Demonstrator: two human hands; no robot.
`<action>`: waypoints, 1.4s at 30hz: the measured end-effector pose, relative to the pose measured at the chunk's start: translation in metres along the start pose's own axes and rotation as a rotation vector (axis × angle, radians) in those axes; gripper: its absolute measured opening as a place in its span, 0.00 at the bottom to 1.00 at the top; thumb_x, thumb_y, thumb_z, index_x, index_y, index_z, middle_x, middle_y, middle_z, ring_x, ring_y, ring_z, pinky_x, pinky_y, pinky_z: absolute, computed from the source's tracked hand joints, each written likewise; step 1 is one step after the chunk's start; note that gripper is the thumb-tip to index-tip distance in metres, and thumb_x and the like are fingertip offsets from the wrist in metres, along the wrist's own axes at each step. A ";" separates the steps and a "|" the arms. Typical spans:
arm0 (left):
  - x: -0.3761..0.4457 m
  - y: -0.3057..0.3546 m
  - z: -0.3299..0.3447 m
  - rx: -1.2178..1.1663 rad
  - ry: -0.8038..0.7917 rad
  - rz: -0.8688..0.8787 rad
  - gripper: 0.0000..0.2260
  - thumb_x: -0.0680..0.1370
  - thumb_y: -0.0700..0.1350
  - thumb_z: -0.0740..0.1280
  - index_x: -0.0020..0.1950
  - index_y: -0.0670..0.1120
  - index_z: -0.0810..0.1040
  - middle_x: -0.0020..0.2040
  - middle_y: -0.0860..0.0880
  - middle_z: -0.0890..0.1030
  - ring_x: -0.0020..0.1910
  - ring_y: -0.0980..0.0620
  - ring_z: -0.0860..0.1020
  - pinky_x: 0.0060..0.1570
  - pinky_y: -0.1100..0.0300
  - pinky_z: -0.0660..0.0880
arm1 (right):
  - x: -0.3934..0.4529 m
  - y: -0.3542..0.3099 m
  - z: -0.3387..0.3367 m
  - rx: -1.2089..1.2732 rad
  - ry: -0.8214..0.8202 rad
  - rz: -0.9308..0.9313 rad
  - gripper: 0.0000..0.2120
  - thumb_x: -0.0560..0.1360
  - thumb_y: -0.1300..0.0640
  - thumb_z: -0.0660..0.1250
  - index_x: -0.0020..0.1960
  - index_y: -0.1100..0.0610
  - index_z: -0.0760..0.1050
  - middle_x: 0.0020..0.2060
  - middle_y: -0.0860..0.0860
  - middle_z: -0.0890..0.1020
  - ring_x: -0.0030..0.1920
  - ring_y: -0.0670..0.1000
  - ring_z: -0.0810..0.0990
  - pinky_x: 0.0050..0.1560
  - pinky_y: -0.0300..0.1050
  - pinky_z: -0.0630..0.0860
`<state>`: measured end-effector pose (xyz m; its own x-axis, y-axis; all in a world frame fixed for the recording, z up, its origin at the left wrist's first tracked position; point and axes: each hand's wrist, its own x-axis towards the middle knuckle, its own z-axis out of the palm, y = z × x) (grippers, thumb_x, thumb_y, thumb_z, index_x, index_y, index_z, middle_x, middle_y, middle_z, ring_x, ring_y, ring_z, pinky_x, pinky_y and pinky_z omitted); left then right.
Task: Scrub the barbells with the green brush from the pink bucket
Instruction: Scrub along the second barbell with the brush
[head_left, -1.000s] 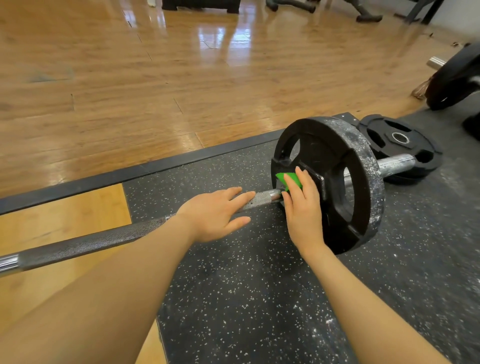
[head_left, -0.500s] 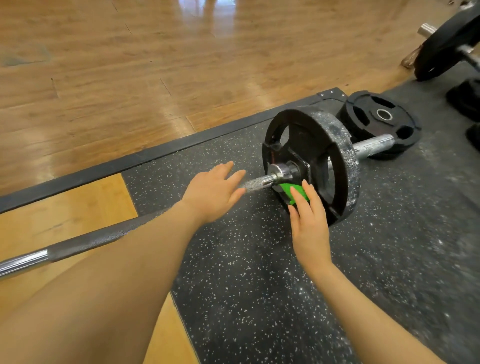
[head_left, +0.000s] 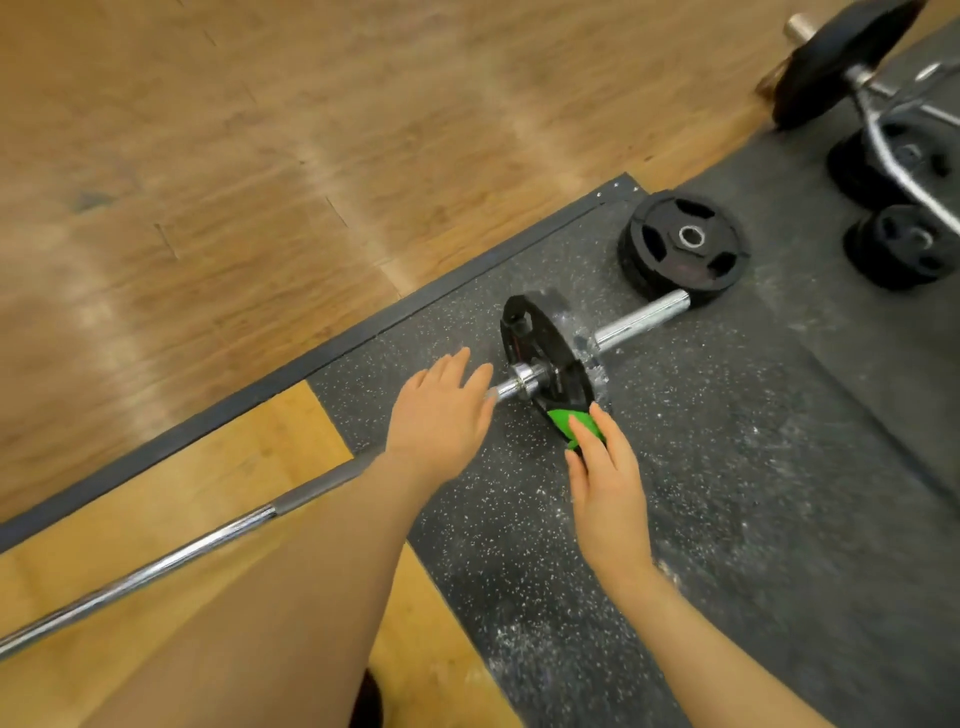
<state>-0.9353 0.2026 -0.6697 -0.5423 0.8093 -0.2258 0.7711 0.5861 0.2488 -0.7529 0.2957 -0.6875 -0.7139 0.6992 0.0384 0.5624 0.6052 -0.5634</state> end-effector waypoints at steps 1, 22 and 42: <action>-0.009 0.005 -0.021 -0.021 0.000 -0.013 0.22 0.84 0.54 0.48 0.76 0.50 0.59 0.78 0.45 0.57 0.76 0.45 0.57 0.70 0.51 0.58 | 0.000 -0.013 -0.020 -0.012 0.005 0.005 0.19 0.79 0.57 0.59 0.68 0.59 0.72 0.71 0.54 0.68 0.71 0.53 0.66 0.71 0.49 0.65; -0.003 0.142 -0.232 -0.242 0.086 -0.428 0.22 0.83 0.54 0.52 0.77 0.51 0.60 0.77 0.49 0.59 0.75 0.50 0.60 0.70 0.52 0.62 | 0.105 -0.050 -0.256 -0.020 -0.116 -0.105 0.18 0.77 0.64 0.67 0.66 0.59 0.75 0.68 0.55 0.72 0.68 0.56 0.71 0.68 0.51 0.68; 0.045 0.226 -0.179 -0.203 0.103 -0.711 0.22 0.83 0.53 0.54 0.76 0.51 0.62 0.76 0.48 0.61 0.74 0.49 0.62 0.69 0.50 0.64 | 0.187 0.054 -0.282 0.075 -0.442 -0.257 0.17 0.81 0.59 0.60 0.69 0.55 0.72 0.72 0.49 0.67 0.71 0.49 0.64 0.70 0.39 0.57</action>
<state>-0.8455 0.3784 -0.4551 -0.9235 0.2259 -0.3099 0.1512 0.9572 0.2469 -0.7385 0.5668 -0.4786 -0.9425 0.2936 -0.1598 0.3254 0.6963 -0.6398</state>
